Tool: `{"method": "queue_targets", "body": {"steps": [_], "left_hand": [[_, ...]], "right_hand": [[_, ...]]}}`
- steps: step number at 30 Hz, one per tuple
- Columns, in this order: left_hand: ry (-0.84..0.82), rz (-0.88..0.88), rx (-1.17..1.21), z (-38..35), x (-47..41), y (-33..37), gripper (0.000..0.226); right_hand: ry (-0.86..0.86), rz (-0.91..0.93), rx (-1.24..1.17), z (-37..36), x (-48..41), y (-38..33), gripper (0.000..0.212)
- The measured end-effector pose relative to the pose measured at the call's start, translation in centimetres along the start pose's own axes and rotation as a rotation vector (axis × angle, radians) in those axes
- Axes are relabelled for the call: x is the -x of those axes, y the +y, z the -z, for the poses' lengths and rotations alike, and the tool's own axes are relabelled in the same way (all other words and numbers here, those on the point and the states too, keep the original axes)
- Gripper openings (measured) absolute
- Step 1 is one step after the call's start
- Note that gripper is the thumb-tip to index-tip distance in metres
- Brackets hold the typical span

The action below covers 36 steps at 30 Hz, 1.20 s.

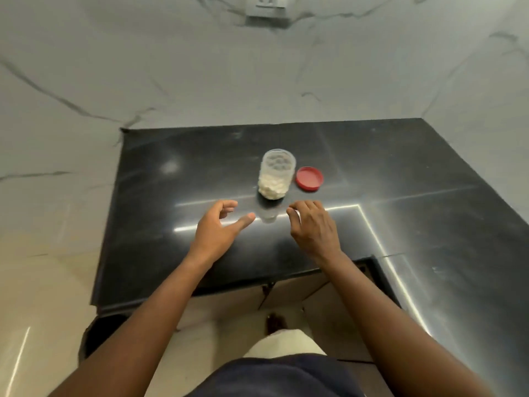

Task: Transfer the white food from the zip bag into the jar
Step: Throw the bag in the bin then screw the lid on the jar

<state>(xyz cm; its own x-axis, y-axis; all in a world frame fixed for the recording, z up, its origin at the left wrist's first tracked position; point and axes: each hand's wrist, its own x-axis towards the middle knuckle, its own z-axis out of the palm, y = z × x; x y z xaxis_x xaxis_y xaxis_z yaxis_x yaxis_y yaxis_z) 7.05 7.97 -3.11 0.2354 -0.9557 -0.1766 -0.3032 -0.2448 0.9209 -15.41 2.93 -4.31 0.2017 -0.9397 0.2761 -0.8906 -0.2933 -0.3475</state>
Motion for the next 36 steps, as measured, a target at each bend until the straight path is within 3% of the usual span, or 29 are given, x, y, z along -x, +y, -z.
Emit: {"method": "queue_targets", "body": {"steps": [8,11,15,18,20,23,28,31,33,36], "left_hand": [[0.06,0.068,0.023,-8.8,-8.6,1.3,0.109],[0.09,0.076,0.044,-10.1,-10.4,1.2,0.124],[0.116,-0.01,0.06,-10.9,-11.8,1.0,0.119],[0.133,-0.083,0.065,-11.2,-12.1,1.3,0.098],[0.156,-0.104,0.056,-11.2,-11.9,1.5,0.09],[0.163,-0.112,0.053,-11.2,-11.9,1.4,0.085],[0.157,-0.119,0.052,-10.7,-12.2,1.0,0.079],[0.159,-0.113,0.029,-10.6,-12.2,0.8,0.08],[0.157,-0.111,0.004,-10.5,-12.4,0.8,0.082],[0.149,-0.111,-0.006,-10.3,-12.5,0.9,0.081]], "right_hand": [[-0.201,0.029,0.021,-0.5,-8.9,10.1,0.031],[-0.315,0.033,0.067,-1.1,-12.0,11.0,0.056],[-0.608,0.037,0.152,-1.7,-15.8,10.8,0.091],[-0.721,0.096,0.168,-2.4,-17.5,10.2,0.082],[-0.701,0.127,0.184,-2.6,-18.3,10.0,0.068],[-0.582,0.068,0.084,-2.4,-19.1,10.2,0.07],[-0.262,-0.359,-0.75,-0.6,-19.5,10.0,0.058],[-0.186,-0.528,-1.176,0.3,-18.9,8.9,0.046],[-0.156,-0.511,-1.241,0.6,-18.3,8.1,0.044],[-0.171,-0.26,-1.012,0.3,-16.9,7.3,0.041]]}}
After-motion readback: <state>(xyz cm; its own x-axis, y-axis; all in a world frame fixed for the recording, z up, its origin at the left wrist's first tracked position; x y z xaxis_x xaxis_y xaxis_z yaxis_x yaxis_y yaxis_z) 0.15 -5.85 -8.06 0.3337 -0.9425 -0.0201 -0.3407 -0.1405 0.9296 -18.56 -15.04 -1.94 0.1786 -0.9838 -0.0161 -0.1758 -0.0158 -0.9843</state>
